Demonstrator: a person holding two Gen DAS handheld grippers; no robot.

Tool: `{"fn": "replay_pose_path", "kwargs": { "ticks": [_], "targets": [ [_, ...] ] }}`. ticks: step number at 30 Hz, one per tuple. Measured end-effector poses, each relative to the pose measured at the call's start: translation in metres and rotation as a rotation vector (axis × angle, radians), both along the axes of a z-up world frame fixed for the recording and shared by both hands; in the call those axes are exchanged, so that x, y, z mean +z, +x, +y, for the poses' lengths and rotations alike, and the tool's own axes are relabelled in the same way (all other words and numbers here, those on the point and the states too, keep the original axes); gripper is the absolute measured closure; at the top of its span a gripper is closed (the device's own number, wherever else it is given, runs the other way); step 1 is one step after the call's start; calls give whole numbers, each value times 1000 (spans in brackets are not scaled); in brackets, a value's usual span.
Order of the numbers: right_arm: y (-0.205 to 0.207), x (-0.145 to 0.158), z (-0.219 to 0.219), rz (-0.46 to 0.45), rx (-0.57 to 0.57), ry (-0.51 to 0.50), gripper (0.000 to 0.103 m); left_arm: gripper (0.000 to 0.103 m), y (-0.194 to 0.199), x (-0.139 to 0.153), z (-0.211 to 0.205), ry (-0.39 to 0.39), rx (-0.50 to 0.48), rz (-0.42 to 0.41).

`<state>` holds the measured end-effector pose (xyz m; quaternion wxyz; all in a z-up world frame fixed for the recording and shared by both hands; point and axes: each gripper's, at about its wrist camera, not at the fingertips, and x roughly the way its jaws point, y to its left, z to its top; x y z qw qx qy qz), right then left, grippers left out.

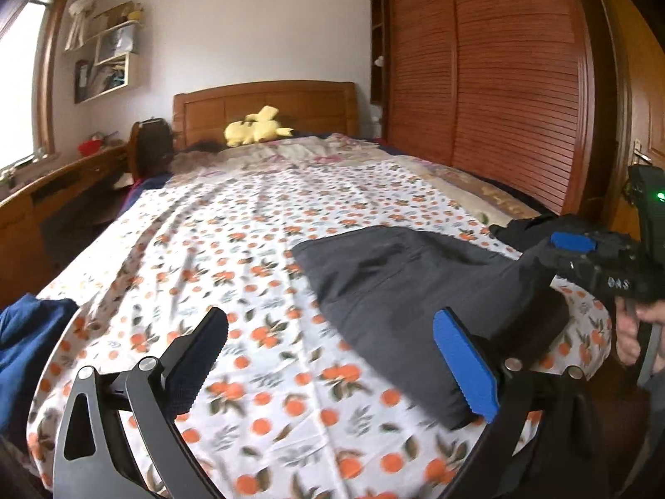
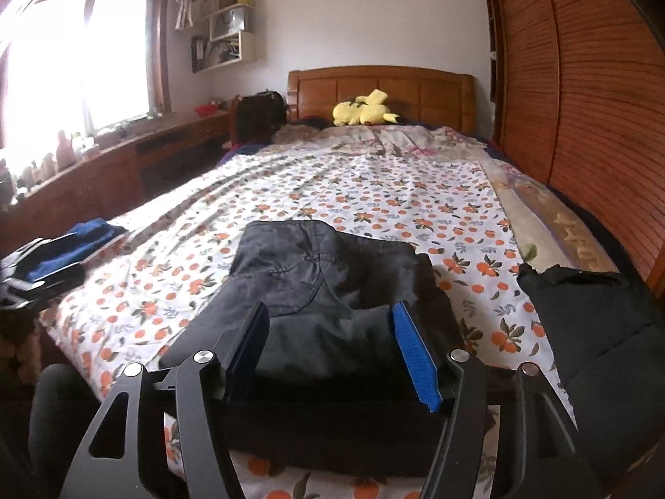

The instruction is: Fold large clothes

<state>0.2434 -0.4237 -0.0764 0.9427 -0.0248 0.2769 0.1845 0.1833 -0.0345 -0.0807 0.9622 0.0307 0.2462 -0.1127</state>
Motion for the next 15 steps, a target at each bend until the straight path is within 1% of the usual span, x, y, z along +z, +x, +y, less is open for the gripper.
{"fn": "replay_pose_path", "kwargs": {
  "ticks": [4,7,10,15],
  "targets": [
    [13,-5,8,28,-23,-36,41,3,-7,-11,26,-12,20,16],
    [22,-11,9,64,-32,-61,41,3,-10,-20,37,-11,27,29],
    [31,-25,8,128,-32,-87,41,3,-11,-29,46,-25,26,48],
    [37,-49,8,244,-10,-120,41,3,-11,-40,49,-41,19,71]
  ]
}}
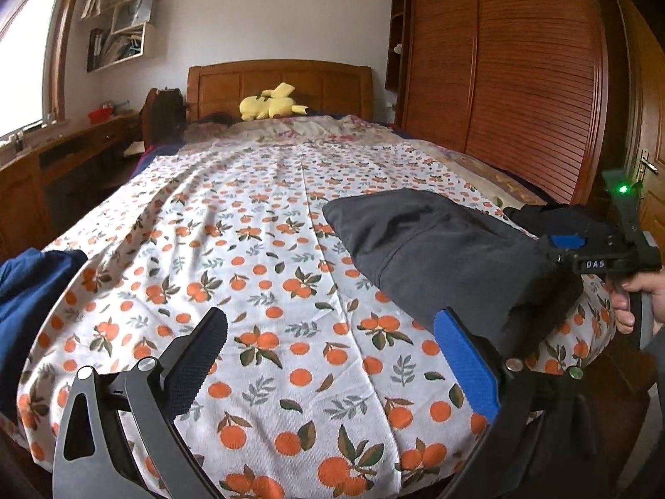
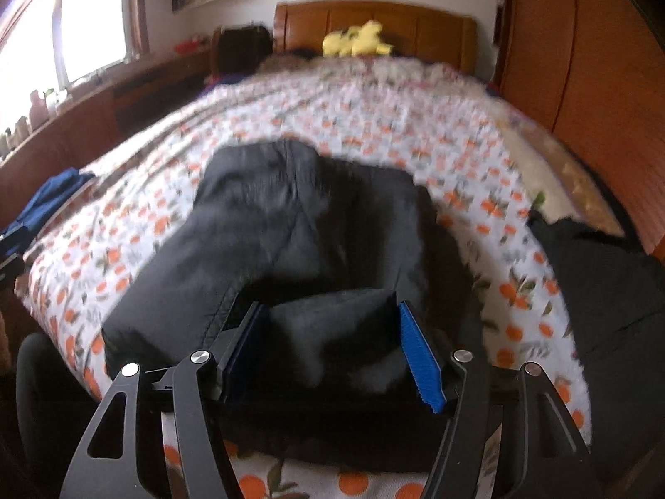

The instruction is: Fold large clothes

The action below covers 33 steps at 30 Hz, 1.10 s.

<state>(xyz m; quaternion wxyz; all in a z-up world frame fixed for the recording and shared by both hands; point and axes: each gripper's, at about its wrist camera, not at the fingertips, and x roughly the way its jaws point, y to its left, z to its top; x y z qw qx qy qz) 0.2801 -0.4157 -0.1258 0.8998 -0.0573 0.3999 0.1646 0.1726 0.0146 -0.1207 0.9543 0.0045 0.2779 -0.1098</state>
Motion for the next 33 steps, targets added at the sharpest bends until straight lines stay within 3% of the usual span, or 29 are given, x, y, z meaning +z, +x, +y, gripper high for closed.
{"fn": "replay_pose_path", "kwargs": {
  "ticks": [4,7,9,12,21,25,29,33],
  "targets": [
    [1,-10,-1,53,18,12,43,3,0,-4,-2,-5,-6,6],
    [1,-15,3,83,56,16,58,3,-2,-5,-5,-8,-9,5],
    [1,-17,5,100,87,18,79,3,-3,-5,-6,-10,-11,5],
    [-3,-10,9,76,117,22,95,3,-4,-5,-8,-8,-13,5],
    [-29,65,6,-188,88,1,97,3,-4,0,-16,0,-26,-1],
    [-34,82,-15,-242,38,4,98,3,-2,1,-22,-1,-39,0],
    [-37,70,-54,-229,-67,-13,98,3,1,0,-29,0,-59,3],
    [-28,18,-90,-91,-174,-32,97,3,10,-3,-39,4,-83,6]
  ]
}}
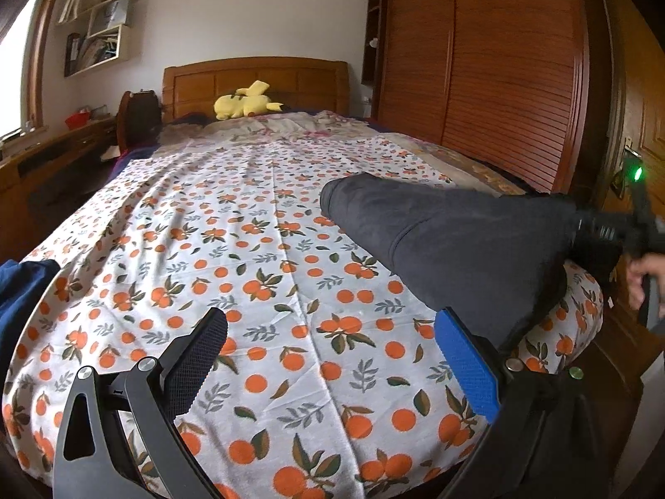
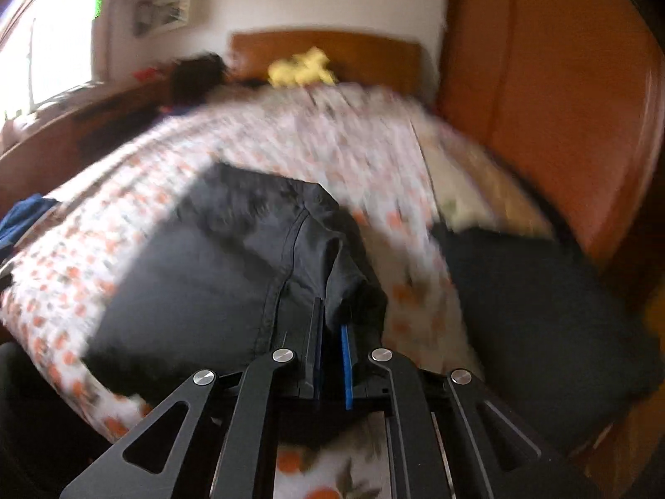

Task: Fold large clothes
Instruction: 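Grasp the folded jacket bundle with both grippers and lift it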

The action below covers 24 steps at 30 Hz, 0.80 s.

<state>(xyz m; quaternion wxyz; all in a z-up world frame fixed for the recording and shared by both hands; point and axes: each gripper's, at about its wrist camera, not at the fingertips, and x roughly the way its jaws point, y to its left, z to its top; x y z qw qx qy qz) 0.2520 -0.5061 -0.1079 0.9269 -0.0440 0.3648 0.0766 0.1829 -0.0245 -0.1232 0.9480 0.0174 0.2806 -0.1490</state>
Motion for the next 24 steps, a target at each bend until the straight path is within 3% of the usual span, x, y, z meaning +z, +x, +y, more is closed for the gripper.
{"fn": "replay_pose_path", "kwargs": {
  "ticks": [4,6,9,14,20,24],
  "targets": [
    [-5,-21,-3,22,-12,18,86,3,14,-2,-11,-1,-23,-3],
    [-6,-20,-3,2,-40,17,50,3,25,-3,-19,-6,-43,-3],
    [-3,-22,-8,-11,-70,67,32,3,52,-3,-39,1,-82,-13],
    [9,-50,-21,69,-96,207,29,3,101,-5,-68,23,-115,-17],
    [10,-69,-24,134,-112,303,29,3,187,-18,-100,56,-139,33],
    [11,-70,-20,145,-108,296,29,17,245,-36,-110,79,-117,102]
  ]
}}
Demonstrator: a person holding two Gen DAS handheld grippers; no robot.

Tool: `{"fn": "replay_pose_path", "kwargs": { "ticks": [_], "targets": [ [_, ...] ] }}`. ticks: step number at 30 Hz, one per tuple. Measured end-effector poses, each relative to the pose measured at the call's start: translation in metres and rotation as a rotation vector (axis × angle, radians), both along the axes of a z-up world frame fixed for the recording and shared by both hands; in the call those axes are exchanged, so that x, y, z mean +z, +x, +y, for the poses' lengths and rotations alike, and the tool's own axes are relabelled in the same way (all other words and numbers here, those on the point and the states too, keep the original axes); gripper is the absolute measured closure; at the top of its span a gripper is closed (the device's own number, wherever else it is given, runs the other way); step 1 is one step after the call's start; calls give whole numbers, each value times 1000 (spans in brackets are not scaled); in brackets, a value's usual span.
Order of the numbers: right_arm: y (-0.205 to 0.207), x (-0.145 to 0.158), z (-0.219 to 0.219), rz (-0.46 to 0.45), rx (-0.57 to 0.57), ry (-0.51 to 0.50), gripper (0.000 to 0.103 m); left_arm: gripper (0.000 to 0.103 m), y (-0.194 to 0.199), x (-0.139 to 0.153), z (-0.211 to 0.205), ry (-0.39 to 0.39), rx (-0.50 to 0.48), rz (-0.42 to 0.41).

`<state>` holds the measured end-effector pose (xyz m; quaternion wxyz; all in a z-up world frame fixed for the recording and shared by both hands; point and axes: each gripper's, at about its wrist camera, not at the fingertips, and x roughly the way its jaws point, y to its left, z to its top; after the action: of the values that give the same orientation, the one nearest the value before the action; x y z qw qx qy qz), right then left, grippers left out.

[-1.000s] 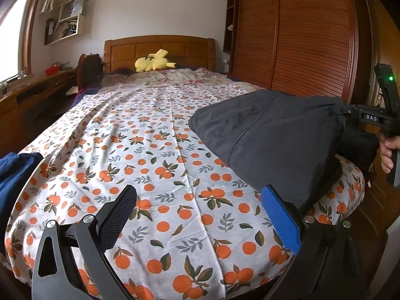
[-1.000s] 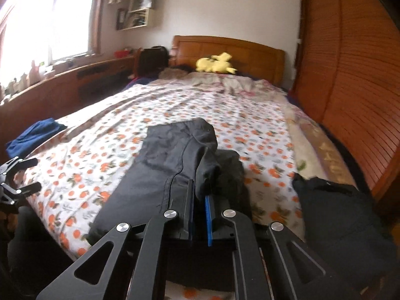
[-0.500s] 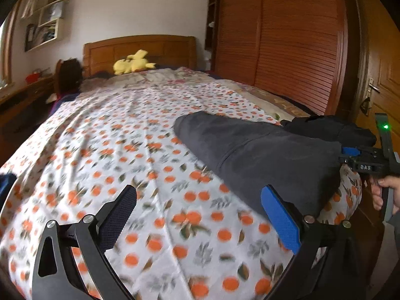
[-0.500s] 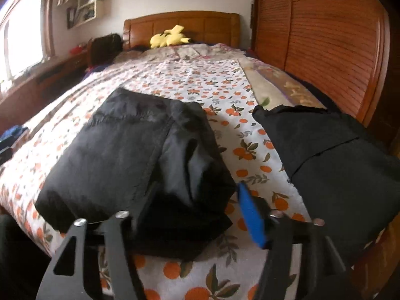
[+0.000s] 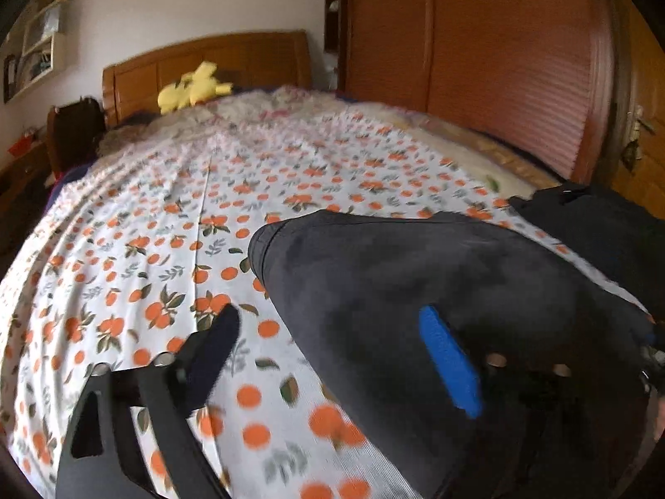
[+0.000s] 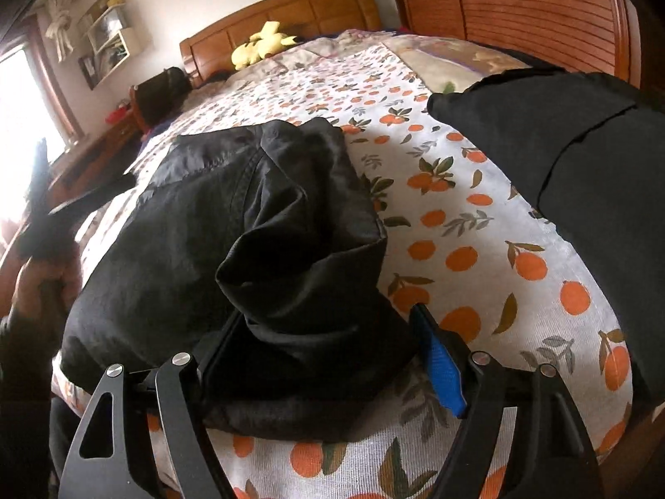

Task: Fold large clothes
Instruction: 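Grasp the folded jacket bundle with both grippers and lift it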

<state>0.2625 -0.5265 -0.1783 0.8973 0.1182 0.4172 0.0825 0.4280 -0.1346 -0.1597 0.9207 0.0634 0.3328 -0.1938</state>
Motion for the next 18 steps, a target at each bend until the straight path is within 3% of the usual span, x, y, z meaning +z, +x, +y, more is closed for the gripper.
{"fn": "replay_pose_path", "kwargs": {
  "ticks": [4,6,9,12,14,18],
  "targets": [
    [1,-3,3,13,6,4,28,24,44,-20,1,18,26,76],
    [3,-5,6,17,21,16,32,27,55,-28,2,-2,13,117],
    [4,-5,9,21,69,47,56,42,68,-37,2,-71,-17,184],
    [3,0,14,-10,109,43,79,67,70,-41,0,-101,-16,218],
    [1,5,14,-39,109,34,86,85,68,-38,-4,-91,-13,217],
    [-6,24,10,-116,107,28,89,91,53,-12,-20,3,8,132]
  ]
}}
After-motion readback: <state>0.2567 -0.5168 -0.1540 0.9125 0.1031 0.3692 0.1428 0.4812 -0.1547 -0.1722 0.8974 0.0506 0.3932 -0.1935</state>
